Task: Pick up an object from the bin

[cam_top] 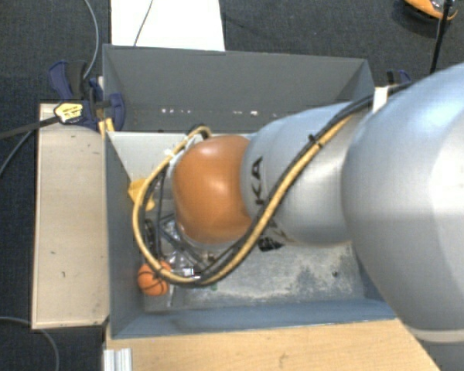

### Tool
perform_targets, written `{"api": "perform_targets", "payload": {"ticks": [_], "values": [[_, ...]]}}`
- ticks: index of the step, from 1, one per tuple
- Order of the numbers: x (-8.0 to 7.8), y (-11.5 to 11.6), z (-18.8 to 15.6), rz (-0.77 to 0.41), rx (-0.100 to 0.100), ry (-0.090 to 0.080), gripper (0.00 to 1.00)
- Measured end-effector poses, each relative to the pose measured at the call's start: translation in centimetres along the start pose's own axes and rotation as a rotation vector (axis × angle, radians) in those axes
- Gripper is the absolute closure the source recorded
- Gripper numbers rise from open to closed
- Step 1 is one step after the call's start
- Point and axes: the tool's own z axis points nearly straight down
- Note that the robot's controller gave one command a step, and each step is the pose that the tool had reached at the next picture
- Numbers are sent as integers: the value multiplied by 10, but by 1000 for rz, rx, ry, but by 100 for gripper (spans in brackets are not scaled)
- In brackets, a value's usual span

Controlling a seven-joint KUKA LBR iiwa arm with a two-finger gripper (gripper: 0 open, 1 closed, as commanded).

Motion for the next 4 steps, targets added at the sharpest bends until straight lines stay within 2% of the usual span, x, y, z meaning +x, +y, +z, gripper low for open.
{"api": "perform_targets", "payload": {"ticks": [1,2,3,4], "values": [[-2,11,-3,-305,-3,-10,0],[-11,14,61,-248,-1,-3,0],[-5,10,61,-708,-2,-11,100],[-5,10,61,-707,-2,-11,100]]}}
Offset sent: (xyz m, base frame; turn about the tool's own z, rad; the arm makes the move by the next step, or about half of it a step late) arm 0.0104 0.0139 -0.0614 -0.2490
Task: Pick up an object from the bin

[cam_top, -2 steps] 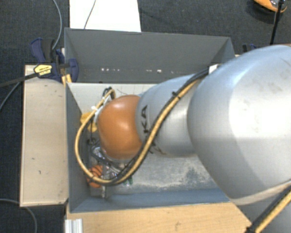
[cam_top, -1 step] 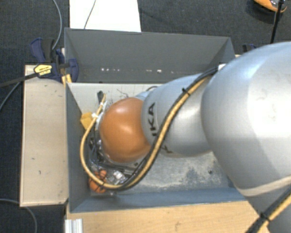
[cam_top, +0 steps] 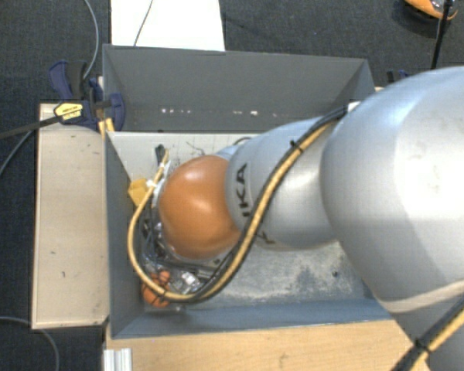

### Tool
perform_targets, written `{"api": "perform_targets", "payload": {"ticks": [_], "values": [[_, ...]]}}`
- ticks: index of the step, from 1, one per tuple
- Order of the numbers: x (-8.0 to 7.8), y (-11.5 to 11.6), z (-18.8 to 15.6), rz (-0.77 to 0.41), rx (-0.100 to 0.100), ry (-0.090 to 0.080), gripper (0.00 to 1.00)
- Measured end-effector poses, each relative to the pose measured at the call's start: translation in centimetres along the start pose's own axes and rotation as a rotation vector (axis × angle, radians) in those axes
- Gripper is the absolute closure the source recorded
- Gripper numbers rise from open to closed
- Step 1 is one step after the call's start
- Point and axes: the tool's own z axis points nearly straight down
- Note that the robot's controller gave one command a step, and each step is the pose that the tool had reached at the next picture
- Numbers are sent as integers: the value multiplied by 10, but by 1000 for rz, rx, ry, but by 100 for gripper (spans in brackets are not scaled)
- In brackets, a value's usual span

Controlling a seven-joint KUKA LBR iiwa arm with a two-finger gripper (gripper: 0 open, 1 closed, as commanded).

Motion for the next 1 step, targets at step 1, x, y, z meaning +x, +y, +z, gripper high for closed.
{"api": "perform_targets", "payload": {"ticks": [1], "values": [[0,0,-3,1,-1,-1,100]]}}
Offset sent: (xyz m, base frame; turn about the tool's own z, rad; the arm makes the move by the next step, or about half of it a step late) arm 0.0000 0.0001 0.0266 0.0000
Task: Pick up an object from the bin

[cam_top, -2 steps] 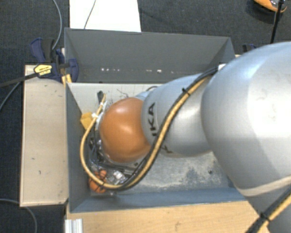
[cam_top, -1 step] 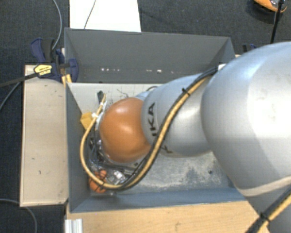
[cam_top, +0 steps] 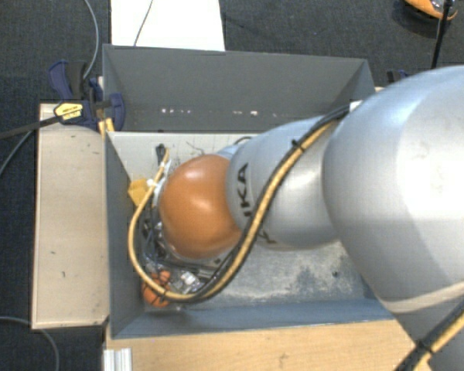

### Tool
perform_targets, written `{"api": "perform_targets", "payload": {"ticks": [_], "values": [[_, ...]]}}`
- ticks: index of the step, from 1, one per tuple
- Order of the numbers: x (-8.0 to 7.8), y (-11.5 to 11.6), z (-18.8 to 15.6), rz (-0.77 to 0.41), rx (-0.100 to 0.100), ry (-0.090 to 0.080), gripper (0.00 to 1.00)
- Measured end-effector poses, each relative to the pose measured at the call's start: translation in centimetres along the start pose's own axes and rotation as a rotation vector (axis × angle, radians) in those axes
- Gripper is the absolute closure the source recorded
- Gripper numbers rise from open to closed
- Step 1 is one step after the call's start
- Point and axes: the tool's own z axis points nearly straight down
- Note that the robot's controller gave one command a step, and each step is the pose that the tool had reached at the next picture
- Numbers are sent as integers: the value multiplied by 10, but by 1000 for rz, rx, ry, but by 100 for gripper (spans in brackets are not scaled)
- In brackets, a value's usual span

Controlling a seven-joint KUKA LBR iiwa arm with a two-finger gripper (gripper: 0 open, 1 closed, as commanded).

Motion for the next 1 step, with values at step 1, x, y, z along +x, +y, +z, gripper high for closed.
{"api": "perform_targets", "payload": {"ticks": [1], "values": [[0,0,-8,1,0,-1,100]]}}
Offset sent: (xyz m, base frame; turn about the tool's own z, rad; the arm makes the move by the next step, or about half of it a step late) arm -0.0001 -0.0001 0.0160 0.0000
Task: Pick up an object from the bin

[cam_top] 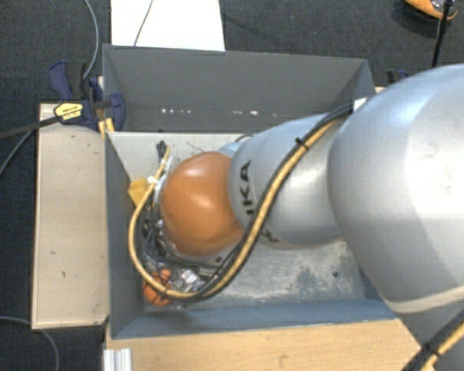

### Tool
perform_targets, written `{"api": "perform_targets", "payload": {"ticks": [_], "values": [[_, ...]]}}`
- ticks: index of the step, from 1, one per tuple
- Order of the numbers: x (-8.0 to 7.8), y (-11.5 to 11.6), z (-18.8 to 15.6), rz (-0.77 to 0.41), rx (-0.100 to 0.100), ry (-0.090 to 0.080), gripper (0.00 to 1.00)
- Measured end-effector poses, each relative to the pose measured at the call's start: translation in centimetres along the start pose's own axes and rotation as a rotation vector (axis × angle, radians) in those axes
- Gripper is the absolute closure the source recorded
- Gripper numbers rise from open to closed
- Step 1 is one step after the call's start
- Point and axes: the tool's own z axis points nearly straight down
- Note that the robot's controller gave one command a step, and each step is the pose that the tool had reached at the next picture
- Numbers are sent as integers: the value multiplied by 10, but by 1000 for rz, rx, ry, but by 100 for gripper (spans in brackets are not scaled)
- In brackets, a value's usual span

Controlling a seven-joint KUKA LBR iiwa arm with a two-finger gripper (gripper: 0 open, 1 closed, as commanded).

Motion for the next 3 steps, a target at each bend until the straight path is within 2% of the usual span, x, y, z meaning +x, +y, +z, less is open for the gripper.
{"api": "perform_targets", "payload": {"ticks": [1,3], "values": [[-1,0,-6,2,0,-3,100],[1,0,-25,3,-1,2,100]]}}
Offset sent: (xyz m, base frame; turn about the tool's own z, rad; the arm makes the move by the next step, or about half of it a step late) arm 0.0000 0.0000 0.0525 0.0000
